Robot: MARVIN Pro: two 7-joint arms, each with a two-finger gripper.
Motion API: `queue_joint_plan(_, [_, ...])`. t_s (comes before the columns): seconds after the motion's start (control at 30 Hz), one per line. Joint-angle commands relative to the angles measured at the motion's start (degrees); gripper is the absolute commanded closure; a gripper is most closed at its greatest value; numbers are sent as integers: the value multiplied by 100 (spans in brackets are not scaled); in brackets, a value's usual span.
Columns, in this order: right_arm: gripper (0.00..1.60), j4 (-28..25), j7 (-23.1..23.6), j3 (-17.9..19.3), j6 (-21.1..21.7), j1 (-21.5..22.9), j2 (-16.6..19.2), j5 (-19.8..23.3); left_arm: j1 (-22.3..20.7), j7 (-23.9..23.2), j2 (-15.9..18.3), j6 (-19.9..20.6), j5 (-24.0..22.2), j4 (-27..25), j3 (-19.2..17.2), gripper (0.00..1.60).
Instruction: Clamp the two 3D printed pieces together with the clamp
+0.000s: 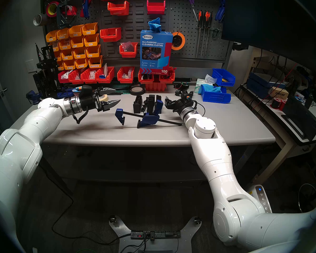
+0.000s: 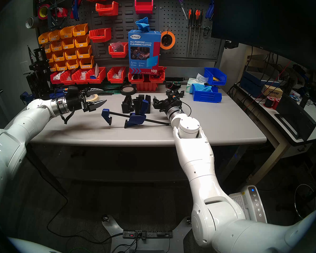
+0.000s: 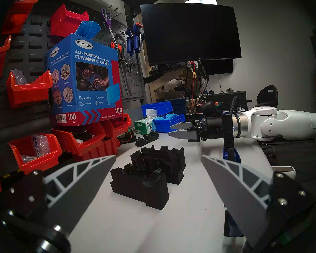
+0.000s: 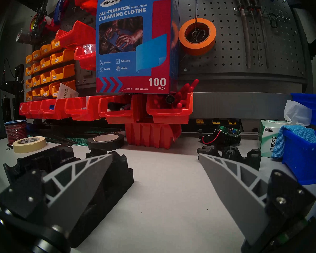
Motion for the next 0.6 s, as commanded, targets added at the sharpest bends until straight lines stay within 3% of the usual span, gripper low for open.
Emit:
queue_joint_plan(0.0, [0, -197, 5, 4, -43, 185, -3, -1, -205, 4, 7, -4, -60, -74, -89, 0])
queue_joint_plan(0.57, [0, -271, 7, 16, -8, 128, -21, 23, -261, -81, 2, -76, -26, -129, -98, 0])
